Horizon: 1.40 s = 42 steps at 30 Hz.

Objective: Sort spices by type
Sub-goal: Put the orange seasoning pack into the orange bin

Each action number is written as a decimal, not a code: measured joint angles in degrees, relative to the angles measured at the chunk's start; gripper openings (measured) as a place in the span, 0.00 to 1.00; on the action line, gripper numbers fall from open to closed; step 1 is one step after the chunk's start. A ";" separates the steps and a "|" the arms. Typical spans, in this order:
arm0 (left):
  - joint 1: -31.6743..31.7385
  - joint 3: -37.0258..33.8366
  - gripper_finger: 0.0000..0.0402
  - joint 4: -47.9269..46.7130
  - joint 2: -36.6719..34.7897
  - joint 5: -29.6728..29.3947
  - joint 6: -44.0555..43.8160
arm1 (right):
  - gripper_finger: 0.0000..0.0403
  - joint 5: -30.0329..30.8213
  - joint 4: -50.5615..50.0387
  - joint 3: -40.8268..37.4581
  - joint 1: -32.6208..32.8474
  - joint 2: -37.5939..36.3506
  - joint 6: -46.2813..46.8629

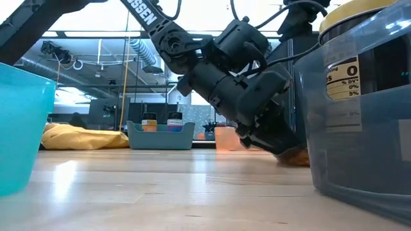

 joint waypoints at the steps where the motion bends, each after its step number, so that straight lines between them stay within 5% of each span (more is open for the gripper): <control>1: 0.37 0.50 0.24 -0.21 0.00 0.28 -0.75 | 0.49 0.02 0.00 0.00 0.00 0.00 0.00; 7: 3.54 4.79 0.15 -1.96 0.59 0.85 -5.48 | 0.48 0.02 0.00 0.00 0.00 0.00 0.02; 16: 8.91 18.70 0.13 -16.07 0.63 1.74 -7.13 | 0.48 0.61 0.01 0.00 0.00 0.00 -0.19; 28: 17.18 37.64 0.13 -32.68 0.39 -5.10 -3.23 | 0.48 0.72 0.01 0.00 -1.14 0.00 -1.25; 42: 27.01 40.82 0.13 -42.87 0.18 -7.69 -3.47 | 0.48 0.85 0.00 0.00 -3.24 -0.02 -1.22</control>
